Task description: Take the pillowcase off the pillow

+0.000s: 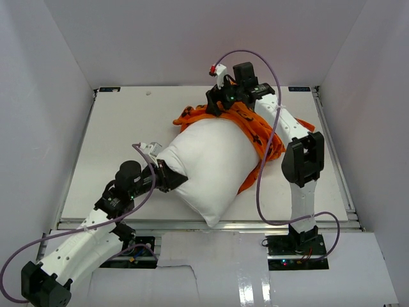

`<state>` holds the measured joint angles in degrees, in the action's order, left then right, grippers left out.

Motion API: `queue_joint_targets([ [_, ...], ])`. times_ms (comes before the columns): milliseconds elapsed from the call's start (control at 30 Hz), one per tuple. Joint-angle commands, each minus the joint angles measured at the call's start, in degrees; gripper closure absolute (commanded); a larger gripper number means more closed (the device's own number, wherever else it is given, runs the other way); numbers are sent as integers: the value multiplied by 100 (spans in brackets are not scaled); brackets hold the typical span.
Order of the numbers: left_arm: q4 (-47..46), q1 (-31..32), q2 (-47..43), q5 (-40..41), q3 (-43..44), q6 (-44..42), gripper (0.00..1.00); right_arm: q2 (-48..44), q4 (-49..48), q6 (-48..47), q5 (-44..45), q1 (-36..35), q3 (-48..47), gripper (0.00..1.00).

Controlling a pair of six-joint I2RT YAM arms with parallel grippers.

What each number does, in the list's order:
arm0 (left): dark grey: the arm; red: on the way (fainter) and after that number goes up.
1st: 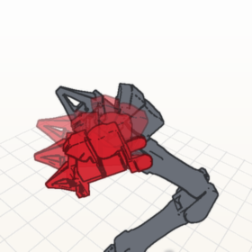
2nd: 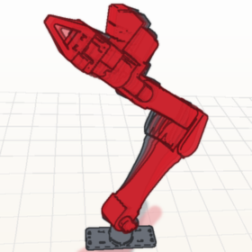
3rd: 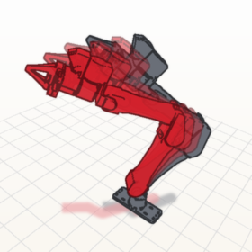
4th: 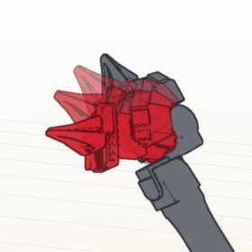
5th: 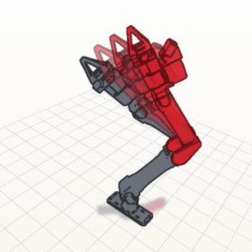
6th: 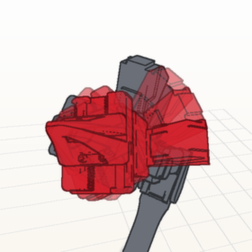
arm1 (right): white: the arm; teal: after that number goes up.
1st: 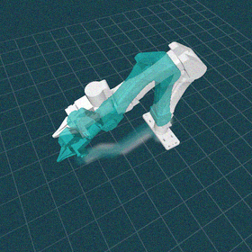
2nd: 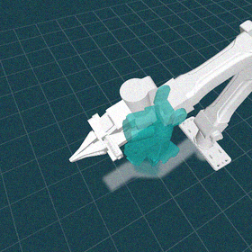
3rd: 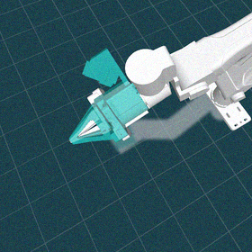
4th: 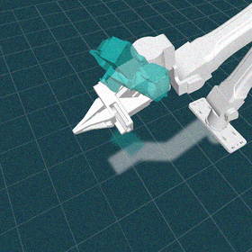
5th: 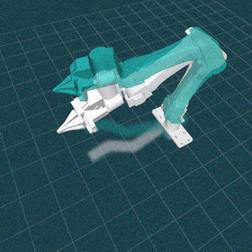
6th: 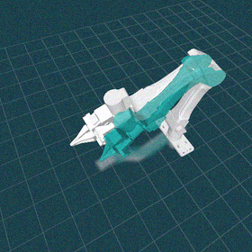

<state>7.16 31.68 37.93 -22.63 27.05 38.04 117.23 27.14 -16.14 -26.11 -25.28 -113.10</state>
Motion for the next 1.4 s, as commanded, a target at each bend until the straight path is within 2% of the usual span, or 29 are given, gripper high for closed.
queue_joint_targets([
  [0, -109, 136, -250, -444, -7, 63, 100, 282, 599, -223, 159, -39, -485, 12],
  [67, -57, 137, -321, -382, 37, 63, 100, 388, 635, -258, -34, -39, -494, 25],
  [100, 22, 137, -382, -347, 72, 54, 100, 414, 635, -241, -87, -30, -494, 45],
  [167, 136, 137, -418, -242, 213, 37, 100, 485, 626, -179, -227, -4, -546, 65],
  [200, 293, 137, -453, -181, 291, 28, 100, 502, 609, -22, -228, 66, -581, 91],
  [233, 391, 137, -480, -110, 388, 28, 100, 564, 530, 92, -150, 110, -625, 92],
  [333, 970, 137, -602, 363, 1028, -51, 100, 695, 398, 751, 587, 444, -941, 92],
  [433, 1910, 137, -682, 1355, 2249, -226, 100, 696, 91, 1610, 1167, 1093, -995, 92],
  [500, 2488, 137, -708, 2188, 3230, -280, 100, 565, -356, 2078, 1170, 1619, -533, 92],
  [600, 2965, 137, -761, 3235, 4138, -315, 100, 187, -928, 2388, 1318, 1947, 102, 92],
  [733, 3283, 137, -735, 3888, 4511, -333, 100, 204, -903, 2317, 1442, 1965, 104, 92],
  [867, 3292, 137, -717, 4099, 4318, -289, 100, 222, -1052, 2326, 950, 1939, 130, 92],
  [933, 3301, 137, -665, 4571, 4196, -324, 100, 186, -1131, 2265, 645, 1886, 122, 92],
  [967, 3292, 137, -647, 4714, 4142, -332, 100, 195, -1123, 2195, 355, 1834, 26, 89],
  [1000, 3266, 145, -534, 4829, 4098, -324, 100, 273, -1010, 2116, 82, 1799, -141, 78],
  [1033, 3231, 137, -463, 4891, 3985, -306, 100, 291, -669, 2080, -103, 1703, -473, 64],
  [1067, 3109, 137, -375, 4865, 3923, -289, 100, 257, -544, 2045, -114, 1649, -555, 44],
  [1133, 2976, 137, -112, 4812, 3800, -227, 100, -111, -516, 2106, -123, 1588, -425, 31],
  [1167, 2810, 137, -24, 4786, 3669, -227, 100, -313, -647, 2176, -105, 1587, -49, 22],
  [1233, 2581, 137, 248, 4856, 3545, -367, 100, -1050, -1049, 2229, 165, 1587, 540, 18],
  [1267, 2293, 137, 354, 5013, 3405, -455, 100, -1331, -1209, 2229, 324, 1587, 1213, 15],
  [1367, 2333, 101, 1021, 5120, 3656, -404, 100, -2071, -1072, 2203, 615, 1745, 1886, 15],
])
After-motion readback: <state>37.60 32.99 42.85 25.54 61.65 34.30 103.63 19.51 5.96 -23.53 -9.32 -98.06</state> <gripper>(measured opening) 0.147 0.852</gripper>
